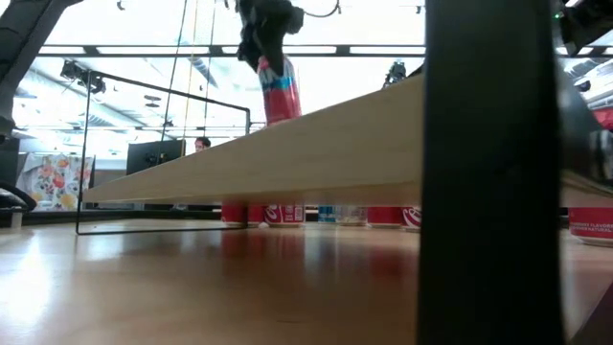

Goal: Place canned beverage on shelf
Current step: Put the top orange soda can on the shelf

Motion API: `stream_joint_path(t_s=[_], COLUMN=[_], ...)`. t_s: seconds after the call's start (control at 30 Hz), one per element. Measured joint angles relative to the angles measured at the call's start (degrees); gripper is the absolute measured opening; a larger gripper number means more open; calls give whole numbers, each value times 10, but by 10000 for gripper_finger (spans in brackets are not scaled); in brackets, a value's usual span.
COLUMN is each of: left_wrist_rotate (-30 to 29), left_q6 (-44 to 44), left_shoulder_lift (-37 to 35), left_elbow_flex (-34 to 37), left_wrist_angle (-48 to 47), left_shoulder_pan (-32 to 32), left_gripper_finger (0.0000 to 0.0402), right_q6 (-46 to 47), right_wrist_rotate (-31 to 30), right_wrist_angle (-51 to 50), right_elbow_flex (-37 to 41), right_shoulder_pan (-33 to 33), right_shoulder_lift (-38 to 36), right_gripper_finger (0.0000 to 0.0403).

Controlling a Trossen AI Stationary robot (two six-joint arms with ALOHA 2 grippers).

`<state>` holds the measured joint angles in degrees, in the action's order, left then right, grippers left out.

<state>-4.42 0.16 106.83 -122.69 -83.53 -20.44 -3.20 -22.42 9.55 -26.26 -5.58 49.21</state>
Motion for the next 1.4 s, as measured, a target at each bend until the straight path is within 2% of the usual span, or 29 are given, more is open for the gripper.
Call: stream_joint_path(t_s=[0.2, 0.53, 0.8, 1.1, 1.4], left_wrist_rotate=[0, 4, -10, -15, -15], left_q6=[-48, -77, -66, -69, -147], left_shoulder_lift=[0, 0, 0, -11, -119], left_elbow_flex=[4, 5, 79, 166, 307], left_wrist_angle=[-24, -52, -42, -29, 55], left_shoulder_pan=[95, 245, 341, 377, 380], left_gripper_finger=[298, 310, 311, 311, 311], right_q6=[0, 6, 6, 7, 7], right_wrist_rotate=[0, 12, 15, 15, 29], right_wrist_angle=[-1, -2, -2, -2, -2], right_elbow_flex=[0, 0, 0, 0, 0], right_shoulder_pan=[0, 0, 0, 0, 0], right_shoulder_lift=[0, 0, 0, 0, 0], right_gripper_finger=[327, 327, 327, 327, 327])
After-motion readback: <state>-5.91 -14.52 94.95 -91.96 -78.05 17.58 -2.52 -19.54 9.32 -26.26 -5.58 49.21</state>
